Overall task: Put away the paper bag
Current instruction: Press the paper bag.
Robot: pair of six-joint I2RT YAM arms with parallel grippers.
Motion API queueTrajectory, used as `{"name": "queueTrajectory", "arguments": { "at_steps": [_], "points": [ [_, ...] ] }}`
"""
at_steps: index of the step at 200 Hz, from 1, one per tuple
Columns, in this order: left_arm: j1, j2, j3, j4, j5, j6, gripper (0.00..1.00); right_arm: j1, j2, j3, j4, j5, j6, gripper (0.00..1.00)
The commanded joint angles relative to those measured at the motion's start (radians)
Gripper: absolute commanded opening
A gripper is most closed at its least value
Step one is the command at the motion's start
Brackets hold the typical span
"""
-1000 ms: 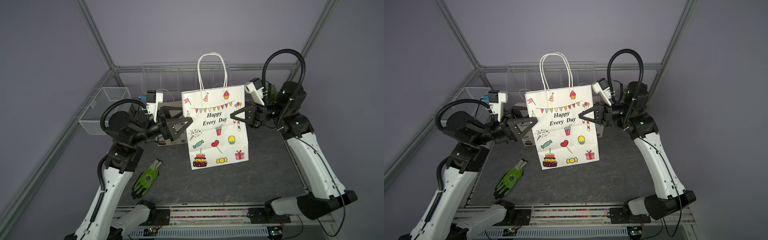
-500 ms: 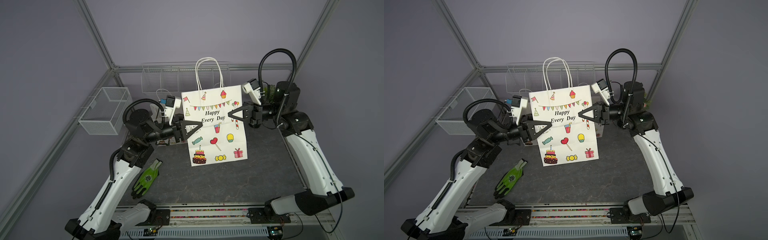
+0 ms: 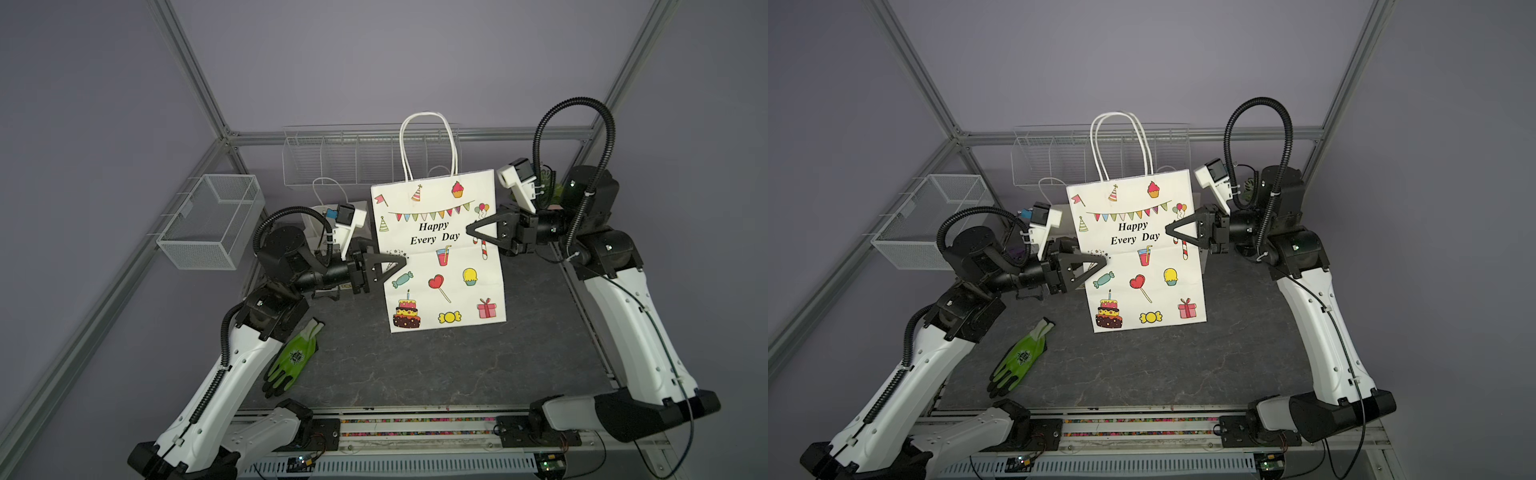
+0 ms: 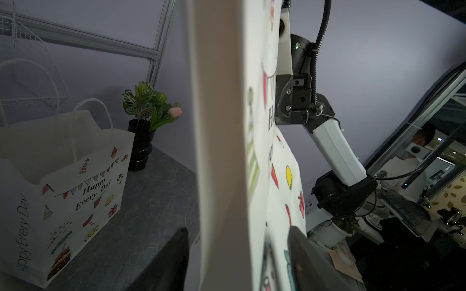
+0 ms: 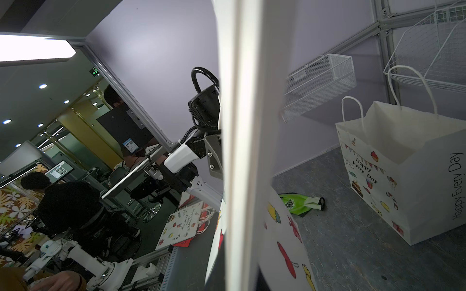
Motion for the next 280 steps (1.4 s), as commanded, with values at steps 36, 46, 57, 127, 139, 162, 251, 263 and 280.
{"name": "queueTrajectory", "arguments": {
  "at_steps": [36, 46, 57, 127, 139, 162, 251, 263, 280],
  "points": [
    [-0.007, 0.002, -0.030, 0.029, 0.052, -0.015, 0.66, -0.008, -0.039, -0.042, 0.042, 0.002, -0.004, 0.07],
    [-0.010, 0.005, -0.034, 0.030, 0.059, -0.017, 0.64, -0.013, -0.044, -0.044, 0.044, 0.004, -0.005, 0.06],
    [-0.016, 0.008, -0.038, 0.033, 0.070, -0.014, 0.63, -0.015, -0.046, -0.046, 0.045, 0.010, -0.002, 0.07],
    [-0.039, 0.006, -0.033, 0.000, 0.041, 0.017, 0.04, -0.012, -0.069, -0.105, 0.109, -0.009, 0.049, 0.20],
    [-0.039, 0.004, -0.028, 0.003, 0.039, 0.010, 0.00, -0.005, -0.084, -0.130, 0.109, -0.009, 0.047, 0.29],
    [-0.039, 0.005, -0.017, -0.002, 0.030, 0.008, 0.00, 0.003, -0.123, -0.182, 0.091, 0.015, 0.023, 0.42],
    [-0.036, 0.027, 0.092, -0.156, 0.066, 0.066, 0.00, 0.050, -0.204, -0.266, -0.117, 0.127, -0.168, 0.63],
    [-0.034, 0.025, 0.104, -0.170, 0.078, 0.073, 0.00, 0.059, -0.212, -0.278, -0.123, 0.141, -0.178, 0.61],
    [-0.028, 0.018, 0.115, -0.174, 0.092, 0.069, 0.00, 0.067, -0.215, -0.282, -0.145, 0.159, -0.194, 0.59]
  ]
}}
